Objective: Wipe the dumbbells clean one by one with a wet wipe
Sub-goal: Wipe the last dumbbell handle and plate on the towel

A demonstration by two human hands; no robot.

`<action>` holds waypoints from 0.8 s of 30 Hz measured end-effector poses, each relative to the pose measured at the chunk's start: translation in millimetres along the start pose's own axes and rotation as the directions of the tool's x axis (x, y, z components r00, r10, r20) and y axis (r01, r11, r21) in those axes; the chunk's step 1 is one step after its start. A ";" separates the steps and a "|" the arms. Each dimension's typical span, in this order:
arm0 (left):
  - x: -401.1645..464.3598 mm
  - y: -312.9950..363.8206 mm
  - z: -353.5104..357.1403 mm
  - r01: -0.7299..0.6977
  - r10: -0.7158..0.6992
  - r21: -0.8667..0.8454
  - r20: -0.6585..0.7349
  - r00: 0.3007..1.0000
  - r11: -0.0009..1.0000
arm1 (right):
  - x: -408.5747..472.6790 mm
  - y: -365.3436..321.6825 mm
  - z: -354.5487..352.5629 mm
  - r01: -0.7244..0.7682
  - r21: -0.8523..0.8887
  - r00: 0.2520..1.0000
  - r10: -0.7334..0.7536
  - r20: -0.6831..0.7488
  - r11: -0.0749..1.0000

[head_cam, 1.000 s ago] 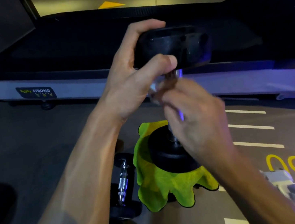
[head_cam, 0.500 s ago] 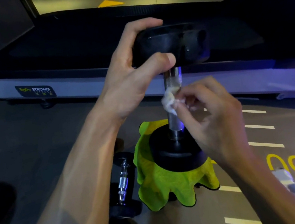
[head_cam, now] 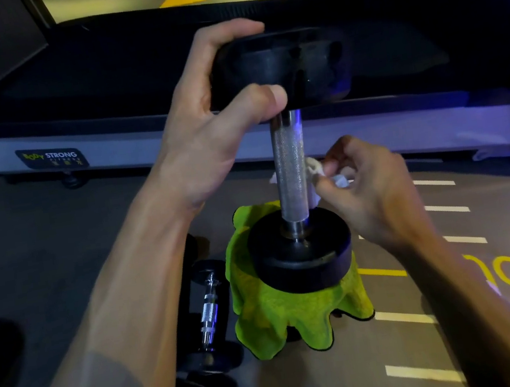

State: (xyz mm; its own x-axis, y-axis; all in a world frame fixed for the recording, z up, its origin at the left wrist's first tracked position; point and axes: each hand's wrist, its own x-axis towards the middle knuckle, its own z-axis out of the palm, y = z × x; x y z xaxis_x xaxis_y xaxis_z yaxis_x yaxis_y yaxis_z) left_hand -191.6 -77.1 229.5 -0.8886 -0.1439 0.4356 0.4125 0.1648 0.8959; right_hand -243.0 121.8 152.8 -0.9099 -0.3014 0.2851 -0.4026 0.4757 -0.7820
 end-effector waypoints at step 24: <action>-1.0 -0.1 -1.6 0.005 -0.005 0.010 -0.006 1.000 1.000 | -3.7 2.2 -12.1 -0.068 0.242 0.917 -0.036 0.398 0.968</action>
State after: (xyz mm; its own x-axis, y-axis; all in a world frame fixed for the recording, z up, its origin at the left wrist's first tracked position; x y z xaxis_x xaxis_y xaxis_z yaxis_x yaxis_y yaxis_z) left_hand -190.4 -78.5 229.2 -0.8896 -0.1506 0.4313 0.4056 0.1738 0.8974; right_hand -241.8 134.0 156.6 -0.7799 -0.6221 0.0685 -0.3038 0.2805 -0.9105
